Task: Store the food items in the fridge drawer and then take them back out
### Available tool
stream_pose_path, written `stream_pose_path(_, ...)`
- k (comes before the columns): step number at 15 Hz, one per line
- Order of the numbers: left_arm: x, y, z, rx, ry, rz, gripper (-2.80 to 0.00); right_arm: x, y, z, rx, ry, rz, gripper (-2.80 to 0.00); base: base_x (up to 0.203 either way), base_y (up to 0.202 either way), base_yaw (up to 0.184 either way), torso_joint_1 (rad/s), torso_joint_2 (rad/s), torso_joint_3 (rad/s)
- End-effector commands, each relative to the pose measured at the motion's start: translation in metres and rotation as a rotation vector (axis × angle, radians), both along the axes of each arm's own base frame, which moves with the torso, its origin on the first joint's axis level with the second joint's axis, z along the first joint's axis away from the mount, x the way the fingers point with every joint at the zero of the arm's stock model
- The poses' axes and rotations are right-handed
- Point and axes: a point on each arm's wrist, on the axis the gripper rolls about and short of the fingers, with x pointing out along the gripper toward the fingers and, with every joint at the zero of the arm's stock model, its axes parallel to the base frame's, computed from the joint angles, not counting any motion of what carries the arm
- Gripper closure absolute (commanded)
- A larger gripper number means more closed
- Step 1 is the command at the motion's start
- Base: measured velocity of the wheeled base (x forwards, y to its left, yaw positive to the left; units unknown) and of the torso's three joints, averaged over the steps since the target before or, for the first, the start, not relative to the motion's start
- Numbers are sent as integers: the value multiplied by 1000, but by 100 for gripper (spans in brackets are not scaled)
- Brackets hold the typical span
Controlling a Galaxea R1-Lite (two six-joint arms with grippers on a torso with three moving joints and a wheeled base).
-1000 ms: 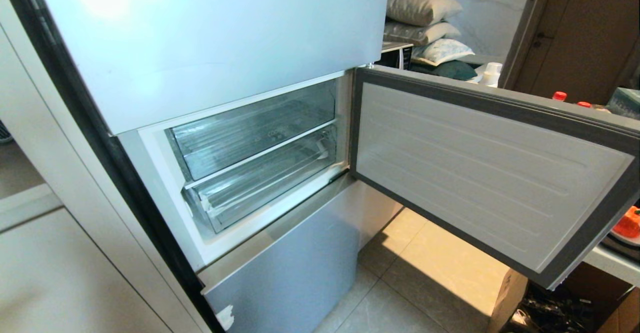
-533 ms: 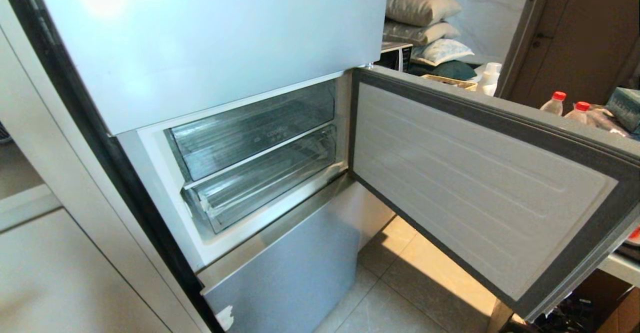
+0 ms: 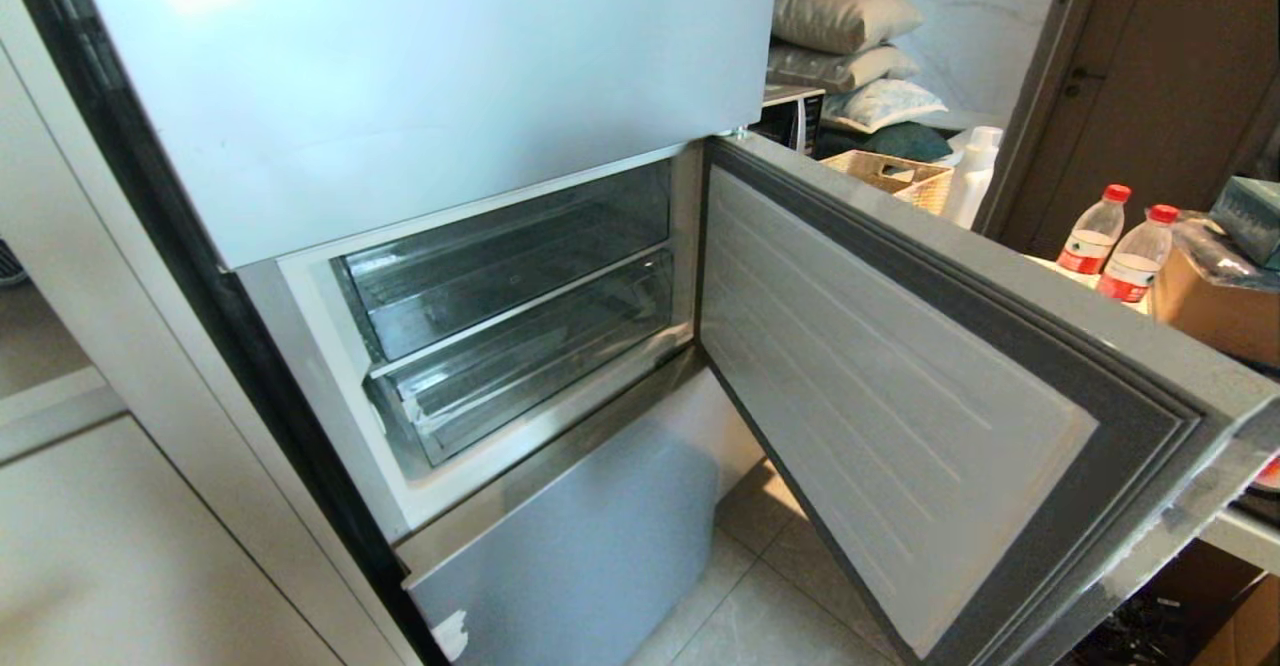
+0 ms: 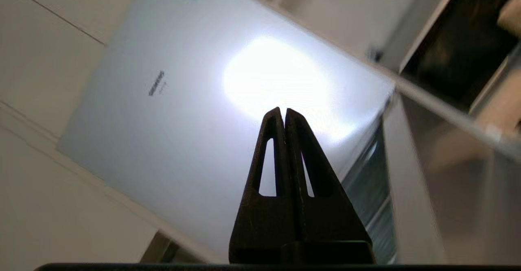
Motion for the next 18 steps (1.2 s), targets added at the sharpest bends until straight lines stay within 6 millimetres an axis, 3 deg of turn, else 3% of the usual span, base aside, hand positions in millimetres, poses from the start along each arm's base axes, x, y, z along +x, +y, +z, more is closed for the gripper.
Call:
stream_pose_path(1, 0, 0, 0, 0, 1, 0, 0, 10, -13, -22, -185, -49, -372, 0, 0, 0, 0, 0, 0, 0)
stream_pose_path(2, 0, 0, 0, 0, 1, 0, 0, 21, -19, -38, -153, 2, -549, 0, 0, 0, 0, 0, 0, 0)
stream_pose_path(3, 0, 0, 0, 0, 1, 0, 0, 35, -16, -52, -117, 80, -614, 0, 0, 0, 0, 0, 0, 0)
stream_pose_path(4, 0, 0, 0, 0, 1, 0, 0, 52, -1, -69, -102, 176, -596, 0, 0, 0, 0, 0, 0, 0)
stream_pose_path(6, 0, 0, 0, 0, 1, 0, 0, 72, 39, -95, -129, 303, -466, 0, 0, 0, 0, 0, 0, 0)
stream_pose_path(9, 0, 0, 0, 0, 1, 0, 0, 84, 94, -128, -225, 443, -285, 0, 0, 0, 0, 0, 0, 0)
stream_pose_path(12, 0, 0, 0, 0, 1, 0, 0, 117, 119, -167, -380, 607, -192, 0, 0, 0, 0, 0, 0, 0)
stream_pose_path(18, 0, 0, 0, 0, 1, 0, 0, 141, 182, -198, -584, 588, 160, 0, 0, 0, 0, 0, 0, 0)
